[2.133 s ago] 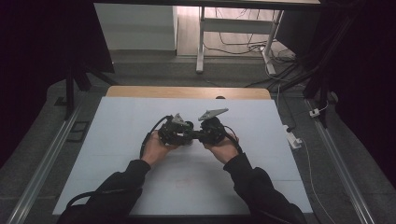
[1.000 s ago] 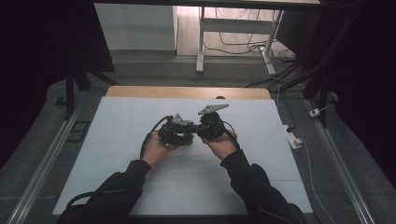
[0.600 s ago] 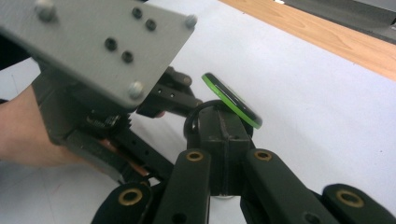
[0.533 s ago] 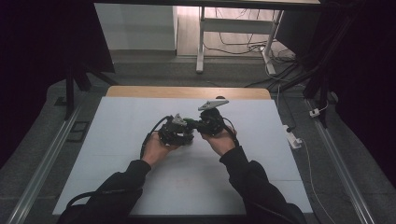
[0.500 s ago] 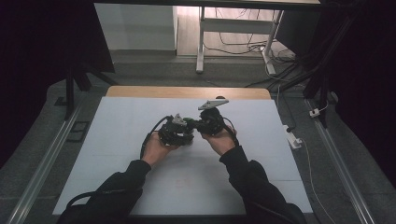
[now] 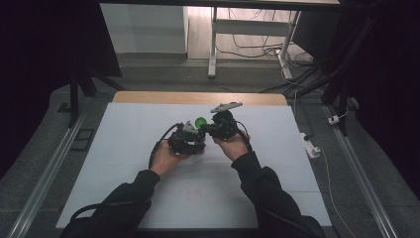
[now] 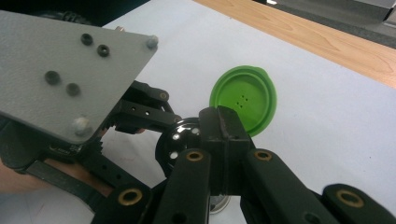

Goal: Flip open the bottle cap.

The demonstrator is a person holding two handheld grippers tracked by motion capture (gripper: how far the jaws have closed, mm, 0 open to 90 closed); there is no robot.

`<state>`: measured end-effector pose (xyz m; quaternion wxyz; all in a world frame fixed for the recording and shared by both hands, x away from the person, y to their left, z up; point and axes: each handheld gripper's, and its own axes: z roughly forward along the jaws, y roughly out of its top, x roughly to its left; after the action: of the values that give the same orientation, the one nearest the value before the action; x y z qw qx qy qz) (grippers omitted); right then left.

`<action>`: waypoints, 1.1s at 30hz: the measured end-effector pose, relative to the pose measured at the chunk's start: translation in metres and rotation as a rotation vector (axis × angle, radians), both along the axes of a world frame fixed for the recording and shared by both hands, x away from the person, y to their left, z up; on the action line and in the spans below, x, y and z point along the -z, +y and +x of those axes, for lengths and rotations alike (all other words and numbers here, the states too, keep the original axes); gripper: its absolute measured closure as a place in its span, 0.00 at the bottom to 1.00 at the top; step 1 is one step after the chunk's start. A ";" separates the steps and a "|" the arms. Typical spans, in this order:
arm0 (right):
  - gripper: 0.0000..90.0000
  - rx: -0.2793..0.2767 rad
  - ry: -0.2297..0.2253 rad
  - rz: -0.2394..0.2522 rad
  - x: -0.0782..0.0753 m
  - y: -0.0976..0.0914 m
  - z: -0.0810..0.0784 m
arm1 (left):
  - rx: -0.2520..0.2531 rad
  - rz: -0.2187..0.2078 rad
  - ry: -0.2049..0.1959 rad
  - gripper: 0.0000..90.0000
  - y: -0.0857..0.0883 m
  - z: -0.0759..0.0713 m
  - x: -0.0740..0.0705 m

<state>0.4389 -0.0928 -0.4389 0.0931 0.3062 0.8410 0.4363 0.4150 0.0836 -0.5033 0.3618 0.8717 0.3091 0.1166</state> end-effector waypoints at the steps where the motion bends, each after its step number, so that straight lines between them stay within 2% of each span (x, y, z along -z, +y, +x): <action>1: 1.00 -0.001 0.001 0.003 0.000 0.000 0.000 | 0.000 0.000 0.000 0.59 0.000 0.000 0.000; 11: 0.99 -0.012 0.005 0.016 -0.001 -0.002 -0.002 | 0.004 -0.002 0.004 0.58 0.000 0.001 0.000; 14: 0.96 -0.014 0.003 0.020 -0.003 -0.003 -0.004 | 0.008 0.001 0.005 0.56 0.000 0.002 -0.001; 16: 0.93 -0.018 -0.002 0.022 -0.005 -0.004 -0.007 | 0.009 0.001 0.004 0.49 0.000 0.001 -0.003; 23: 0.86 -0.026 -0.006 0.014 -0.008 -0.007 -0.012 | 0.012 -0.002 0.006 0.38 0.007 -0.004 -0.012; 33: 0.70 -0.024 -0.008 0.007 -0.011 -0.012 -0.022 | -0.004 -0.063 0.048 0.24 0.023 -0.009 -0.020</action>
<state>0.4170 -0.1051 -0.4279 0.0902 0.2948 0.8426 0.4415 0.4060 0.1067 -0.4832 0.3814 0.8619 0.3226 0.0867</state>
